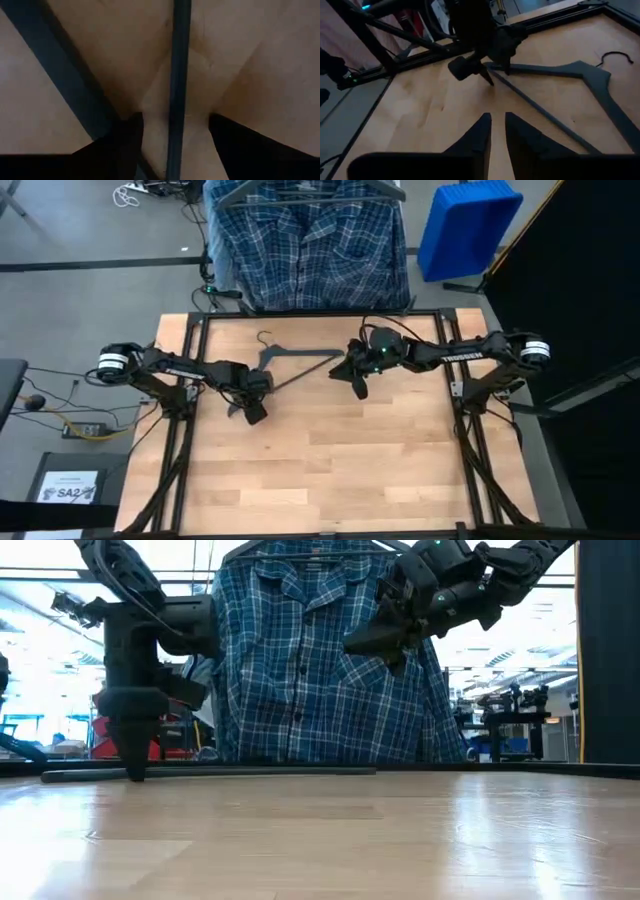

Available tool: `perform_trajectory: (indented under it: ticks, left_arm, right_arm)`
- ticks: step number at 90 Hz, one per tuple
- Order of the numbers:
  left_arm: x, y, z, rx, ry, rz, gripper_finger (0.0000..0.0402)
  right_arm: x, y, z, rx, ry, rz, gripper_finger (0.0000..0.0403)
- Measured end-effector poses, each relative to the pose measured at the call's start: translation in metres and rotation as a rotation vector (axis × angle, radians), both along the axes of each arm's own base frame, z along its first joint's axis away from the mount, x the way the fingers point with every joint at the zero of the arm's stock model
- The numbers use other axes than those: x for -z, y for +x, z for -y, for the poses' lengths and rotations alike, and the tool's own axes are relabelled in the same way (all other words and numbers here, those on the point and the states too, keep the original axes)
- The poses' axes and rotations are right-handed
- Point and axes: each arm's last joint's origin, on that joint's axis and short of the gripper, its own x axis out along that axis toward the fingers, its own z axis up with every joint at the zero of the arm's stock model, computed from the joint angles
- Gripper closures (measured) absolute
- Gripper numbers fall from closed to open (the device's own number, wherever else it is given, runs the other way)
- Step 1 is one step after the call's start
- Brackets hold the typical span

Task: Hang clothes
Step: Hang the black hanger on the hanging rack

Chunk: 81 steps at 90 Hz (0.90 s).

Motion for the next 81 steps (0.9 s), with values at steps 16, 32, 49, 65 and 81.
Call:
perform_trajectory:
  ticks: [16,32,49,65,81]
  left_arm:
    - [0.0,0.001,0.001,0.056,0.0,0.006,0.0294]
    - [0.0,0.002,0.001,0.083,0.007,0.014,0.0387]
    - [-0.003,0.004,0.005,0.105,0.059,-0.003,0.0397]
    - [-0.021,0.008,0.012,0.145,0.283,-0.089,0.04]
    - [-0.044,0.016,0.022,0.194,0.45,-0.113,0.0401]
  right_arm:
    - [0.0,0.0,0.0,-0.016,-0.013,-0.002,0.0376]
    - [0.001,-0.003,0.002,-0.056,0.007,-0.016,0.0372]
    - [-0.011,-0.016,0.01,-0.022,0.032,-0.02,0.0374]
    - [-0.022,-0.04,0.03,0.085,0.041,-0.073,0.0374]
    - [-0.02,-0.059,0.05,0.205,0.066,-0.156,0.0368]
